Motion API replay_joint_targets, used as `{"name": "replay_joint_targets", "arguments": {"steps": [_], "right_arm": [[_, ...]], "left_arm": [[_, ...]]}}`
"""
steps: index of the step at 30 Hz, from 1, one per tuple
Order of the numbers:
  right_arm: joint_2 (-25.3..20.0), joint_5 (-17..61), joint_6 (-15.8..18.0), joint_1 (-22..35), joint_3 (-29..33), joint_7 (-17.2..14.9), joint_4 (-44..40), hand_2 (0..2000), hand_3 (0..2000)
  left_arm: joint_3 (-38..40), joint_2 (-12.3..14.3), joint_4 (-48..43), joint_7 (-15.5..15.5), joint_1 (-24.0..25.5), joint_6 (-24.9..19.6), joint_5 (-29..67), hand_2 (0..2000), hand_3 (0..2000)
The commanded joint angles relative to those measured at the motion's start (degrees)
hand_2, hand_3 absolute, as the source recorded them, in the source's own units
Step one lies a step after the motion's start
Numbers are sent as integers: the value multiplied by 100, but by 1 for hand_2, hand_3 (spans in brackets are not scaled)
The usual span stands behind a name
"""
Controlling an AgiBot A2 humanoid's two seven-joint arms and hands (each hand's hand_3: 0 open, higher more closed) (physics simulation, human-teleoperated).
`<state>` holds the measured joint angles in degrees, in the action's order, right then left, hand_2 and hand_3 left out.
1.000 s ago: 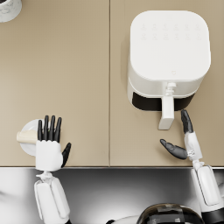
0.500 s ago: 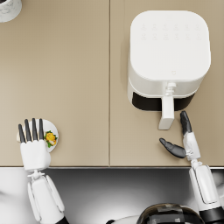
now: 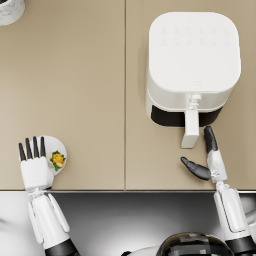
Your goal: Pick up the chicken rolls and place it into the air fryer
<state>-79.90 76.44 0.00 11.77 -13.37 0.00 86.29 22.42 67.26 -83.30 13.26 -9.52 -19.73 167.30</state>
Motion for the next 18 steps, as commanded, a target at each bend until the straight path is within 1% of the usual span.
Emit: {"name": "replay_joint_targets", "arguments": {"steps": [1,3,5,6,7,8,9,10,11,12,13,16,18], "right_arm": [[-55,0,0,115,1,0,24,0,0],[-73,0,0,106,-16,0,82,0,0],[-101,0,0,126,11,0,72,0,0],[-111,0,0,128,24,0,89,0,0],[-117,0,0,117,50,0,73,0,0],[-131,0,0,128,47,0,106,0,0],[-140,0,0,126,55,0,106,0,0],[-144,0,0,110,69,0,166,0,0],[-153,0,0,108,78,0,166,0,0],[-161,-1,0,107,87,0,166,0,0],[-171,-1,0,109,124,0,201,0,0],[-196,-1,0,103,149,0,201,0,0],[-219,-1,0,117,140,0,139,0,0]], "left_arm": [[-197,-34,433,-3,-136,86,1,0,0],[-221,-54,704,42,-245,172,-6,0,0],[-285,-79,868,145,-306,126,-8,0,0],[-299,-86,885,172,-300,118,-8,1361,327],[-323,-106,956,130,-354,49,-2,2000,653],[-356,-125,1053,117,-373,122,-1,2000,980],[-349,-138,1135,38,-413,369,-9,2000,1307],[-339,-160,1320,-52,-553,614,-11,2000,1633],[-350,-171,1461,-135,-647,760,-14,2000,1960],[-366,-170,1507,-202,-671,895,-11,2000,2000],[-388,-178,1538,-255,-752,994,-11,2000,2000],[-432,-163,935,-480,-655,744,-4,2000,2000],[-444,-131,242,-814,-589,1072,-1,2000,2000]]}}
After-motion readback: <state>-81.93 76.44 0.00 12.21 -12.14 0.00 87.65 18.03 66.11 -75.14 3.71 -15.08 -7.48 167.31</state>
